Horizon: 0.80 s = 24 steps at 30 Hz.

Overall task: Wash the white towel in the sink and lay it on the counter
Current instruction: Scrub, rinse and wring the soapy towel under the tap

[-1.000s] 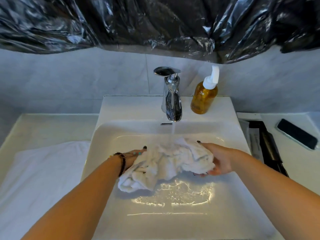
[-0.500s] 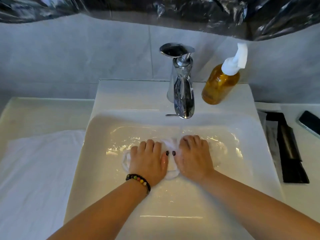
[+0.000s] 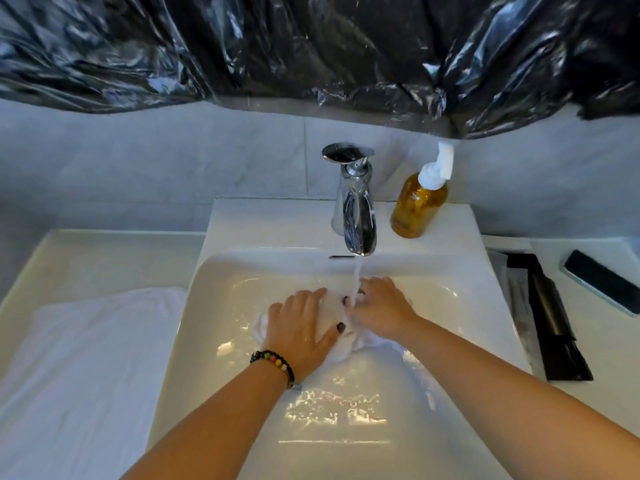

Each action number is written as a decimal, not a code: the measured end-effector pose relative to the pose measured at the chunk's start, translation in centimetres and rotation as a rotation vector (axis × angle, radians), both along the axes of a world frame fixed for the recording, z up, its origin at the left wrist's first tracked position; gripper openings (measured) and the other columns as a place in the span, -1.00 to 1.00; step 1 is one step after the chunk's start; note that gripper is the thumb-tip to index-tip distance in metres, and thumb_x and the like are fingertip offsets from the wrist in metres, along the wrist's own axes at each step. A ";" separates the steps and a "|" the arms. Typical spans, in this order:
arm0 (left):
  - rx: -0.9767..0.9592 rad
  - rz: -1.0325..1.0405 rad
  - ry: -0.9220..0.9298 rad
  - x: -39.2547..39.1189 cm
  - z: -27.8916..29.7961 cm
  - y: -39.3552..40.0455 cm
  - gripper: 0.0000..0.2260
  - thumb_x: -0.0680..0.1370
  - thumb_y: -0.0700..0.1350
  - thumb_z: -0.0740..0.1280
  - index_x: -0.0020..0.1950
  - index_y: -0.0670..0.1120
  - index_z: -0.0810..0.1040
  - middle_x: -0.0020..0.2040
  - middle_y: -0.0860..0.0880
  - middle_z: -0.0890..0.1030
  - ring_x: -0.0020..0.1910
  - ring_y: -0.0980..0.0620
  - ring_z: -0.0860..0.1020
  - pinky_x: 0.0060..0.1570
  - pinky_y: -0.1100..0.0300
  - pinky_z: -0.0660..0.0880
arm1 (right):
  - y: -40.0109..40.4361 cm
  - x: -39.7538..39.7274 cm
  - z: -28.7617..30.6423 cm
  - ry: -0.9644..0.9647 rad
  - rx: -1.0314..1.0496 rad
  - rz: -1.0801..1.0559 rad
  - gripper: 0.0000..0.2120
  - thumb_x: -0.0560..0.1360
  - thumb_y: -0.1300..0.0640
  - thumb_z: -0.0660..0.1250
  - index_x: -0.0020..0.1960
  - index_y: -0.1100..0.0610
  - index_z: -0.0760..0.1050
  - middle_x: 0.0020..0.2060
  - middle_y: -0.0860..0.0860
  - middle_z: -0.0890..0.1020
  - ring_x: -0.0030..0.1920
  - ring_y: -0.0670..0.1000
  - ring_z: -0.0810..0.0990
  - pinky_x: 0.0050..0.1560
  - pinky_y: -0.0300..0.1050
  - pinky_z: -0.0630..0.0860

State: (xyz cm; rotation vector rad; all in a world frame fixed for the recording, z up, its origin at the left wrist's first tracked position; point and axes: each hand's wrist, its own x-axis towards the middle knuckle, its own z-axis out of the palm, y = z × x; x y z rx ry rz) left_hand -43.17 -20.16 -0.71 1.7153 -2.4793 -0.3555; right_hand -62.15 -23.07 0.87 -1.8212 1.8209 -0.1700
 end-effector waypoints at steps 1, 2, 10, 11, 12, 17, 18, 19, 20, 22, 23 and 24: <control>-0.040 -0.094 -0.026 0.8 -0.1 0.7 -0.44 0.49 0.32 0.07 0.39 0.06 0.34 0.17 -0.01 0.54 0.03 -0.06 0.54 -0.02 -0.05 0.49 | 0.5 -0.5 0.8 0.011 -0.005 0.038 -0.74 0.52 -0.09 0.27 -0.05 0.10 0.55 -0.13 0.02 0.54 0.07 0.12 0.49 -0.05 -0.06 0.47; -0.068 -0.177 -0.091 1.7 0.0 1.2 -0.43 0.47 0.33 0.12 0.41 0.10 0.32 0.18 -0.04 0.54 0.01 -0.10 0.56 -0.09 -0.08 0.52 | 1.1 -0.9 1.5 0.047 -0.034 0.087 -0.74 0.54 -0.07 0.27 -0.02 0.12 0.55 -0.12 0.04 0.51 0.09 0.13 0.47 -0.08 -0.09 0.44; 0.100 0.096 0.156 1.1 3.5 4.4 -0.71 0.65 0.03 0.07 0.22 0.08 0.54 0.25 0.03 0.52 0.24 -0.07 0.49 0.19 -0.05 0.42 | 6.3 -0.7 9.0 0.314 -0.101 0.412 -0.44 0.39 -0.23 0.42 0.27 0.04 0.43 0.10 0.03 0.42 0.12 0.06 0.40 -0.05 -0.06 0.42; 0.118 0.156 0.305 1.1 4.6 4.5 -0.76 0.66 -0.02 0.10 0.09 0.04 0.56 0.12 0.02 0.57 0.16 -0.07 0.52 0.15 0.00 0.43 | 6.7 -1.0 10.0 0.323 -0.111 0.409 -0.47 0.42 -0.16 0.42 0.30 0.03 0.41 0.11 0.03 0.41 0.11 0.07 0.42 -0.07 -0.06 0.42; 0.122 0.213 0.434 1.1 6.2 4.6 -0.78 0.66 -0.05 0.11 -0.02 0.04 0.54 -0.02 0.02 0.59 0.04 -0.06 0.56 0.03 0.07 0.46 | 7.1 -1.3 11.0 0.315 -0.130 0.396 -0.54 0.45 -0.08 0.41 0.29 0.03 0.42 0.11 0.03 0.42 0.10 0.08 0.45 -0.08 -0.06 0.41; 0.020 0.251 0.782 1.2 14.6 4.3 -0.76 0.65 -0.03 0.18 -0.16 -0.04 0.52 -0.29 0.02 0.54 -0.28 0.05 0.48 -0.36 0.30 0.33 | 7.6 -2.3 16.1 -0.051 -0.191 0.179 -0.89 0.54 0.16 0.30 -0.01 0.18 0.58 -0.18 0.05 0.55 -0.13 0.10 0.50 -0.25 -0.13 0.37; 0.018 0.221 0.833 0.9 16.4 4.3 -0.75 0.61 0.01 0.22 -0.21 -0.05 0.51 -0.32 0.02 0.52 -0.32 0.07 0.45 -0.36 0.30 0.33 | 7.8 -2.2 17.1 -0.141 -0.207 0.162 -0.89 0.53 0.16 0.34 -0.01 0.19 0.58 -0.20 0.05 0.57 -0.14 0.08 0.51 -0.27 -0.15 0.35; 0.032 0.193 0.906 0.4 18.1 4.4 -0.75 0.54 0.03 0.24 -0.26 -0.06 0.50 -0.35 0.02 0.50 -0.35 0.08 0.42 -0.35 0.28 0.34 | 7.9 -1.9 18.1 -0.211 -0.229 0.169 -0.87 0.50 0.15 0.40 0.03 0.15 0.60 -0.18 0.02 0.60 -0.13 0.03 0.54 -0.25 -0.18 0.37; 0.063 0.178 0.987 -0.1 19.7 4.5 -0.77 0.46 0.04 0.27 -0.30 -0.07 0.48 -0.38 0.04 0.47 -0.37 0.09 0.40 -0.33 0.25 0.34 | 8.3 -1.4 19.3 -0.262 -0.242 0.198 -0.81 0.45 0.14 0.47 0.06 0.11 0.60 -0.16 -0.01 0.63 -0.14 -0.02 0.56 -0.21 -0.20 0.41; 0.158 0.151 1.146 -0.9 22.9 4.6 -0.82 0.38 -0.04 0.36 -0.37 -0.07 0.47 -0.45 0.08 0.45 -0.40 0.10 0.41 -0.34 0.25 0.36 | 8.5 -0.6 21.1 -0.277 -0.283 0.260 -0.87 0.42 0.08 0.51 -0.07 0.08 0.62 -0.24 0.01 0.63 -0.22 -0.01 0.56 -0.22 -0.13 0.43; 0.210 0.133 1.206 -1.1 24.5 4.5 -0.83 0.37 -0.10 0.40 -0.40 -0.05 0.49 -0.47 0.10 0.47 -0.40 0.11 0.42 -0.33 0.25 0.37 | 8.5 -0.4 22.3 -0.256 -0.310 0.275 -0.86 0.45 0.05 0.48 -0.22 0.08 0.59 -0.35 0.03 0.59 -0.30 0.03 0.50 -0.27 -0.10 0.38; 0.251 0.114 1.251 -1.1 26.0 4.4 -0.83 0.37 -0.14 0.41 -0.43 -0.03 0.52 -0.47 0.10 0.48 -0.39 0.10 0.44 -0.31 0.24 0.38 | 8.4 -0.5 23.6 -0.244 -0.329 0.269 -0.71 0.49 0.02 0.44 -0.36 0.07 0.51 -0.45 0.04 0.50 -0.38 0.03 0.42 -0.33 -0.11 0.31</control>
